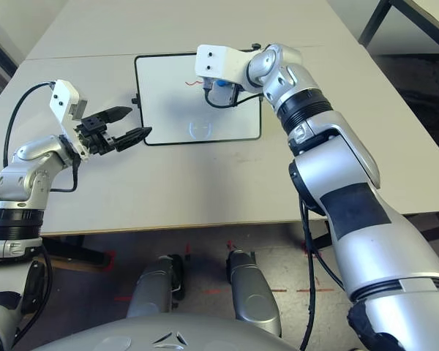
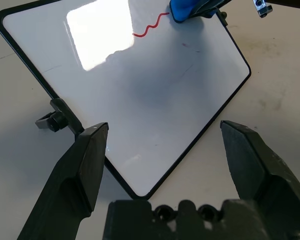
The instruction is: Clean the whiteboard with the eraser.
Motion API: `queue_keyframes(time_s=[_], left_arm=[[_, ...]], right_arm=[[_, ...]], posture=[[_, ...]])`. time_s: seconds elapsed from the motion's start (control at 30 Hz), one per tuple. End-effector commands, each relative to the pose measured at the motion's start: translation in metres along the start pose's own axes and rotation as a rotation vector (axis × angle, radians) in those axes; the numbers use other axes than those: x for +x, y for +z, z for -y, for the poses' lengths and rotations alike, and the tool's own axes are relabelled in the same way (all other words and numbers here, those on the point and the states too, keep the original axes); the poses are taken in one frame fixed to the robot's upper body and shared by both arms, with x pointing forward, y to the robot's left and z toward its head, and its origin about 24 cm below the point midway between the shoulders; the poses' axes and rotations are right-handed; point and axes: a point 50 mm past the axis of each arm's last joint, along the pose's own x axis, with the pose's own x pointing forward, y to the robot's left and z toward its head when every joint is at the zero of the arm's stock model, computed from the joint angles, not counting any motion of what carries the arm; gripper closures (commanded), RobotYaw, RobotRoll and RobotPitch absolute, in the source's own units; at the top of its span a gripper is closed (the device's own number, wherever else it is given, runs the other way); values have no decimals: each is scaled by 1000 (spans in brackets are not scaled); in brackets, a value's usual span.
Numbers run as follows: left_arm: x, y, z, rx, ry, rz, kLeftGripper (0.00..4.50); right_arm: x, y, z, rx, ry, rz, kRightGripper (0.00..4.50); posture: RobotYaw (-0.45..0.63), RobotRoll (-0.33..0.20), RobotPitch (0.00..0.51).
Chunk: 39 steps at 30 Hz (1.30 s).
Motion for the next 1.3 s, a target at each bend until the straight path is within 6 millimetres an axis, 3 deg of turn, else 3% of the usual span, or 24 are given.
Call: queue_keyframes(time_s=[0.03,0.57,0.97,1.3], left_arm=[[-4,-1,1,1,10,-8,0],[-14,-1,-1,3,49,-14,0],[-9,-1,-2,3,36,-10,0],[-8,0,-2,5,30,-8,0]], right_arm=[[5,1,-6,-11,23,-14,4287],[13,19,-8,20,10,25,4288],[3,-4,-1,208,44,0,4288],[-4,-18,6,182,23,-45,4288]], posture=[[-123,0,141],[-94,0,144],[-120,0,140],[-124,0,138]])
